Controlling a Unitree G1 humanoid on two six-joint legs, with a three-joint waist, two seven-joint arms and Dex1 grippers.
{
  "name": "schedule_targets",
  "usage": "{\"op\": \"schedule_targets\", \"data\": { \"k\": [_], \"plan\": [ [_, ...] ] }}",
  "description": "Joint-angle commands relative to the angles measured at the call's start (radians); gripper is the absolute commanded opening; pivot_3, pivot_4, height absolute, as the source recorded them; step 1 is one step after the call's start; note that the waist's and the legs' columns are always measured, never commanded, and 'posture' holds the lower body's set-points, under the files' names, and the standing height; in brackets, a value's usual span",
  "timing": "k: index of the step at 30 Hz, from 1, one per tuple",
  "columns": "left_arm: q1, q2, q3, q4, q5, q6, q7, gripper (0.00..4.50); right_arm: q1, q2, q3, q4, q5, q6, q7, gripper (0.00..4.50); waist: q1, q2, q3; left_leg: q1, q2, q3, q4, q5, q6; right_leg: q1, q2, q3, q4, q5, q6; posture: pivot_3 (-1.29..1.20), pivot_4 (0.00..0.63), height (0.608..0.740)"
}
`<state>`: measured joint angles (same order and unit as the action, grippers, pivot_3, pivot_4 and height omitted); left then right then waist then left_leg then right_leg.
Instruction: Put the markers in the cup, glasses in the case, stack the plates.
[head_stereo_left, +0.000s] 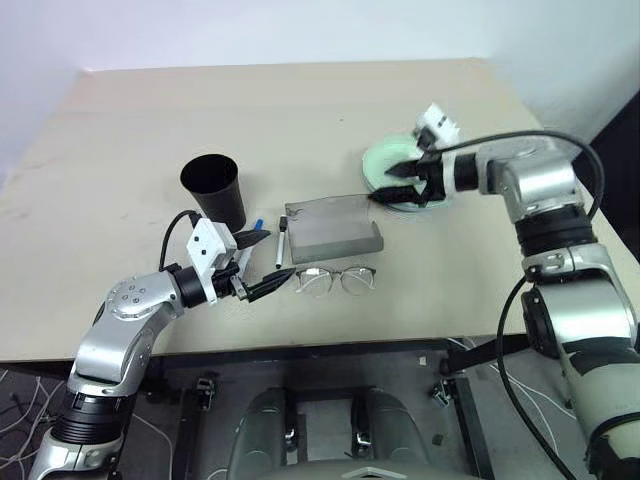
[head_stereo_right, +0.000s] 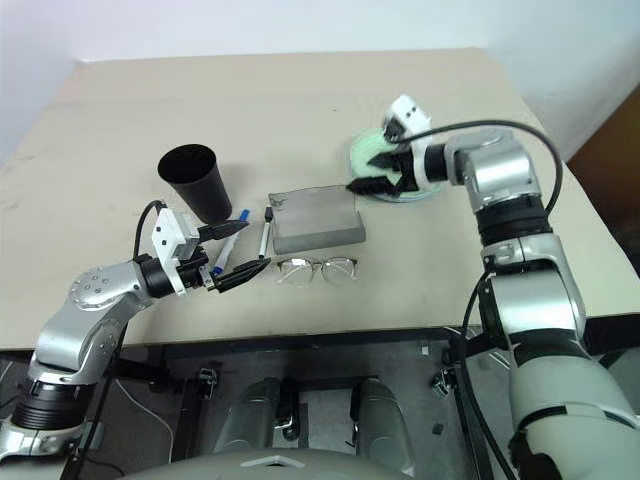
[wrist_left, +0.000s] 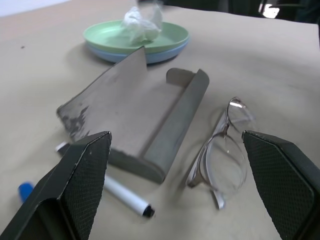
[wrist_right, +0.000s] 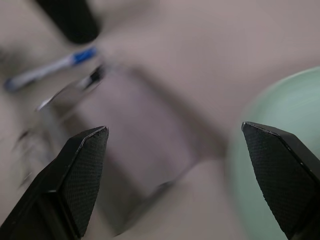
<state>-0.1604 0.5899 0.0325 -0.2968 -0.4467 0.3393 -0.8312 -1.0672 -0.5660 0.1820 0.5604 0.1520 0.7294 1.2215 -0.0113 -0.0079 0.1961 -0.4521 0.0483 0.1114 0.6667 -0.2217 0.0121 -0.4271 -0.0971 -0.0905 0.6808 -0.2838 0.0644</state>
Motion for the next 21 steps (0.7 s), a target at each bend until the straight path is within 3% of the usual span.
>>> {"op": "schedule_targets", "data": {
  "k": [1, 6, 14, 21],
  "plan": [
    [0.014, 0.008, 0.031, -0.045, -0.007, -0.014, 0.007, 4.40, 0.024, -0.014, 0.016, -0.144, 0.051, 0.032, 0.077, 4.49, -0.003, 0.000, 0.000, 0.000, 0.000, 0.000, 0.000, 0.000, 0.000, 0.000, 0.000, 0.000, 0.000, 0.000, 0.000, 0.00, 0.150, 0.701],
    [0.037, 0.016, 0.045, -0.059, -0.006, -0.013, 0.011, 4.40, 0.021, -0.016, 0.131, -0.175, 0.033, 0.056, 0.181, 4.49, -0.007, 0.000, 0.000, -0.001, 0.001, 0.000, 0.000, 0.000, 0.000, -0.001, 0.001, 0.000, 0.000, 0.000, 0.000, 0.00, 0.150, 0.701],
    [0.047, 0.017, 0.040, -0.066, 0.002, -0.013, 0.015, 4.40, -0.076, 0.016, 0.213, -0.180, 0.088, 0.191, 0.320, 4.49, -0.006, 0.000, 0.000, -0.001, 0.001, -0.001, 0.000, 0.000, 0.000, -0.002, 0.000, 0.000, 0.000, 0.001, -0.001, 0.00, 0.150, 0.701],
    [0.032, 0.004, 0.026, -0.056, 0.010, -0.024, 0.021, 4.40, -0.114, 0.028, 0.341, -0.217, 0.054, 0.218, 0.368, 4.49, -0.006, 0.000, 0.000, -0.001, 0.001, -0.001, 0.000, 0.000, 0.000, -0.002, -0.001, 0.000, 0.000, 0.001, -0.002, 0.00, 0.150, 0.701]
  ]
}}
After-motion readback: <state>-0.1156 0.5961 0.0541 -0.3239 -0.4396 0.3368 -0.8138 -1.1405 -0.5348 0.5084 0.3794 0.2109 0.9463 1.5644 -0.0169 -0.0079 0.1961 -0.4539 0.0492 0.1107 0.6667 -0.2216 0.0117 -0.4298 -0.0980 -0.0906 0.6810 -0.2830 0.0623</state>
